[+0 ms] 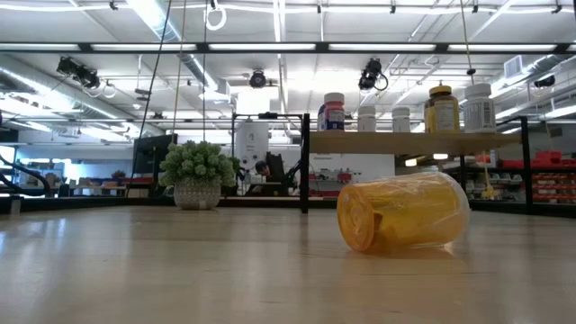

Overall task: Pick and place medicine bottles onto shelf by color
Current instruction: Put the right orange medicine bottle on the shelf

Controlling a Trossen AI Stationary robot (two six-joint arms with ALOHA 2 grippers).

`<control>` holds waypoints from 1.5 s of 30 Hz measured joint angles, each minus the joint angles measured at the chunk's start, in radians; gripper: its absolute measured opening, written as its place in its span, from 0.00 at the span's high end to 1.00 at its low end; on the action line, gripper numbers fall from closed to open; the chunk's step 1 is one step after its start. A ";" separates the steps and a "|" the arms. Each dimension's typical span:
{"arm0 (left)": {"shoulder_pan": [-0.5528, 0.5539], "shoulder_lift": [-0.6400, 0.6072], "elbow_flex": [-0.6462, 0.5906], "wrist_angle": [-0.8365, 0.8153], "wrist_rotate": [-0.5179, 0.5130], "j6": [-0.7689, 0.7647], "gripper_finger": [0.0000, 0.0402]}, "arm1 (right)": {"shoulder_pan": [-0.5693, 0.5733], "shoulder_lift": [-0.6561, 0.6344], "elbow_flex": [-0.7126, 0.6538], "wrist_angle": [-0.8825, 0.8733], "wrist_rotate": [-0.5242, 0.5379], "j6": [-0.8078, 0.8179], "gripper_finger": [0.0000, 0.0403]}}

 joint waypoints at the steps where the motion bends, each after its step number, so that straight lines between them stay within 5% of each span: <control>1: 0.000 0.000 0.000 0.000 0.000 0.000 0.57 | 0.000 0.009 0.000 0.000 0.000 0.000 0.13; 24: -0.003 0.000 0.000 0.000 0.001 -0.008 0.57 | 0.008 0.137 0.000 -0.004 -0.008 0.003 0.13; 45: -0.003 0.000 0.000 -0.001 0.001 -0.026 0.57 | 0.034 0.137 -0.040 0.038 -0.044 0.180 0.13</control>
